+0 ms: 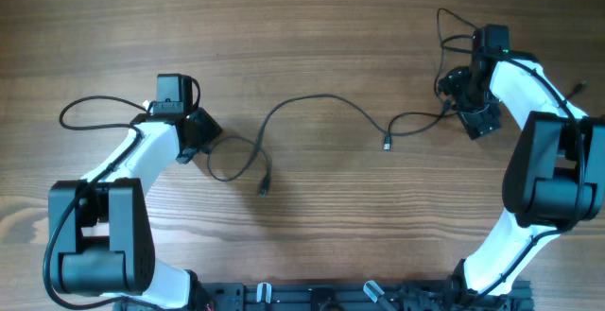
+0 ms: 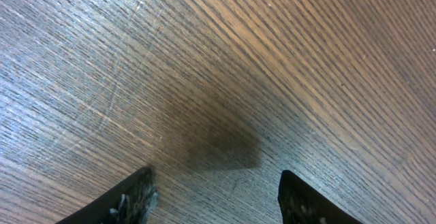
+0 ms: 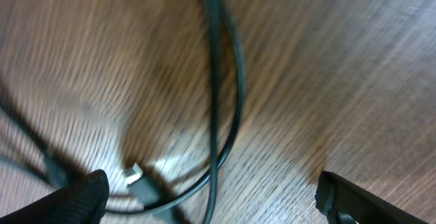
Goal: Untangle cables
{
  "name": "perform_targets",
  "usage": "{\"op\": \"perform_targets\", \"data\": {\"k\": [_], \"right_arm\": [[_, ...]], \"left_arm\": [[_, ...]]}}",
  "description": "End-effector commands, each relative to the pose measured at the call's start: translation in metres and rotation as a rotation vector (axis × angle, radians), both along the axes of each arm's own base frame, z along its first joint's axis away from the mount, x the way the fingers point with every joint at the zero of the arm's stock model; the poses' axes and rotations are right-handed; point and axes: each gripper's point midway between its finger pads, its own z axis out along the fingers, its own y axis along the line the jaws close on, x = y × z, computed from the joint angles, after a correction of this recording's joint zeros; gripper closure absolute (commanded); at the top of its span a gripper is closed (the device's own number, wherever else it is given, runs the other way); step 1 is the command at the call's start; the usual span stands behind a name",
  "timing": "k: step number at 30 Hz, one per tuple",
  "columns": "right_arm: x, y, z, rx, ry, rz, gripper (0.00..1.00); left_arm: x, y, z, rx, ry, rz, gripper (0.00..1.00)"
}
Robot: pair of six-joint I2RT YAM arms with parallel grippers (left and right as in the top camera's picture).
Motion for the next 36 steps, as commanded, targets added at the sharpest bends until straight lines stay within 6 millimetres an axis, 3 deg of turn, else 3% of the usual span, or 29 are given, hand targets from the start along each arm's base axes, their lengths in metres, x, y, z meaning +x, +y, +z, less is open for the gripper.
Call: {"op": "perform_targets", "data": {"k": [1, 3, 4, 6, 7, 8, 12, 15, 18, 21, 25, 29, 36], "right_arm": [[-0.011, -0.017, -0.012, -0.080, 0.046, -0.135, 0.09], [-0.019, -0.021, -0.015, -0.107, 0.082, -0.136, 0.20], [-0.025, -0.025, -0.019, -0.126, 0.110, -0.137, 0.32], [-0.030, -0.027, -0.025, -0.138, 0.142, -0.115, 0.64], [-0.028, -0.028, -0.030, -0.137, 0.147, -0.081, 0.87], [-0.023, -0.027, -0.036, -0.132, 0.142, -0.024, 0.96], [0.009, -0.029, -0.037, -0.157, 0.057, 0.231, 0.96], [0.032, -0.039, -0.012, -0.203, -0.008, 0.324, 0.96], [0.058, -0.060, 0.035, -0.257, -0.114, 0.331, 0.96], [0.087, -0.087, 0.103, -0.296, -0.278, 0.345, 0.96], [0.108, -0.123, 0.175, -0.348, -0.442, 0.381, 0.96], [0.114, -0.162, 0.219, -0.452, -0.516, 0.406, 0.96], [0.120, -0.218, 0.261, -0.661, -0.608, 0.371, 0.96]], "left_arm": [[-0.019, -0.002, -0.021, -0.015, 0.078, 0.003, 0.38], [-0.019, -0.002, -0.021, -0.015, 0.078, 0.003, 0.37], [-0.019, -0.002, -0.021, -0.015, 0.078, 0.003, 0.37], [-0.019, -0.002, -0.021, -0.015, 0.078, 0.003, 0.37], [-0.019, -0.002, -0.021, -0.015, 0.078, 0.003, 0.37], [-0.019, -0.002, -0.021, -0.015, 0.078, 0.003, 0.37], [-0.019, -0.002, -0.021, -0.015, 0.079, 0.003, 0.33], [-0.019, -0.002, -0.021, -0.015, 0.079, 0.003, 0.33], [-0.019, -0.002, -0.021, -0.015, 0.079, 0.003, 0.33], [-0.019, -0.002, -0.021, -0.015, 0.079, 0.003, 0.34], [-0.020, -0.002, -0.021, -0.015, 0.082, 0.003, 0.34], [-0.020, -0.002, -0.021, -0.015, 0.083, 0.003, 0.30], [-0.021, -0.002, -0.022, -0.015, 0.086, 0.003, 0.28]]}}
